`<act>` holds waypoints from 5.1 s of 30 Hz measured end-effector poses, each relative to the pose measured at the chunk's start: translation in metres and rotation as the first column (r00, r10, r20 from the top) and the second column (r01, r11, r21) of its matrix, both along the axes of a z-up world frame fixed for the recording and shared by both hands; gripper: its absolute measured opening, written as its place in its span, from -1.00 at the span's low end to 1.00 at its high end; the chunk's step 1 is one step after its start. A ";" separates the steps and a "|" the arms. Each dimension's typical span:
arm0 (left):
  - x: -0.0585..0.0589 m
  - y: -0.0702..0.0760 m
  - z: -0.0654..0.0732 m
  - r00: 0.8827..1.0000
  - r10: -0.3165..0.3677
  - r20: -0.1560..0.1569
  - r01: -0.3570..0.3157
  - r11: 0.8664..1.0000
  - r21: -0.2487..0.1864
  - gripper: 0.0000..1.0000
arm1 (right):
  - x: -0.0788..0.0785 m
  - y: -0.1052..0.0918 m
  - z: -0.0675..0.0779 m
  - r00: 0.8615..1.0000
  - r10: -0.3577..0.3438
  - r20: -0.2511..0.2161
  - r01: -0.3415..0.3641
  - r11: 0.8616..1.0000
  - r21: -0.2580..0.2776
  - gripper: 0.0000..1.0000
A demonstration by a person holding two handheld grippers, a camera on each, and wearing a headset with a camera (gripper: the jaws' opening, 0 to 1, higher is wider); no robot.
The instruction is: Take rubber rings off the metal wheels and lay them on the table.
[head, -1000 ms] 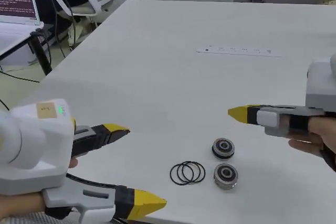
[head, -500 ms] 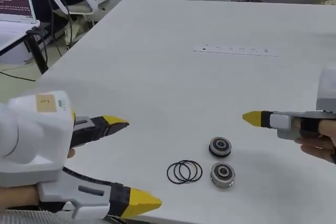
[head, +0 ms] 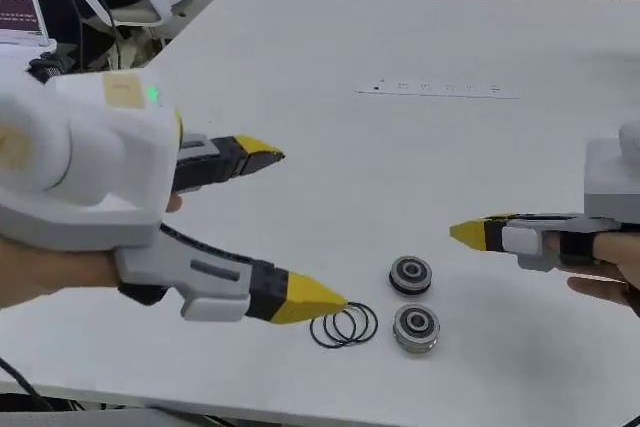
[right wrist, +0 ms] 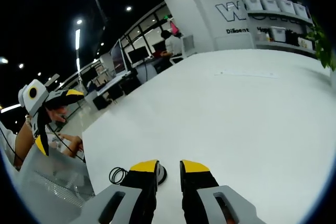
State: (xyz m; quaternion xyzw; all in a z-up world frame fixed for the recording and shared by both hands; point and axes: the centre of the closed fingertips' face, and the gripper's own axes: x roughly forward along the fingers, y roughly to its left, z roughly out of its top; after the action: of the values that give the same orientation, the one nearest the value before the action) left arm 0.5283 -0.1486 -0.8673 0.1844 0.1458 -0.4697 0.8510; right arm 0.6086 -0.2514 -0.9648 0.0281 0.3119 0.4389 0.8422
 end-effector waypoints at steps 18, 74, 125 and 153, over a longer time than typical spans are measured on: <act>0.045 -0.051 0.007 0.989 -0.145 0.041 0.145 0.989 0.008 0.58 | -0.020 0.012 -0.026 0.974 0.212 0.077 -0.198 0.966 -0.164 -0.41; 0.061 -0.075 -0.135 0.988 -0.016 -0.154 0.023 0.999 0.043 -0.71 | -0.030 0.021 -0.049 0.958 0.279 0.068 -0.258 0.939 -0.226 -0.55; 0.060 -0.073 -0.135 0.987 -0.017 -0.161 0.025 0.999 0.046 -0.73 | -0.021 0.016 -0.044 0.988 0.093 -0.124 -0.103 0.992 -0.076 -1.00; 0.059 -0.073 -0.135 0.988 -0.015 -0.153 0.023 0.998 0.051 -0.74 | -0.028 0.024 -0.035 0.985 0.077 -0.154 -0.083 0.996 -0.035 -1.00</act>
State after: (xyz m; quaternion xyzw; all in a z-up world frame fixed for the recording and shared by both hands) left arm 0.5871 -0.2218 -1.0025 0.1715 0.2208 -0.4863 0.8278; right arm 0.5805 -0.2270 -0.9998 0.0315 0.3854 0.4625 0.7979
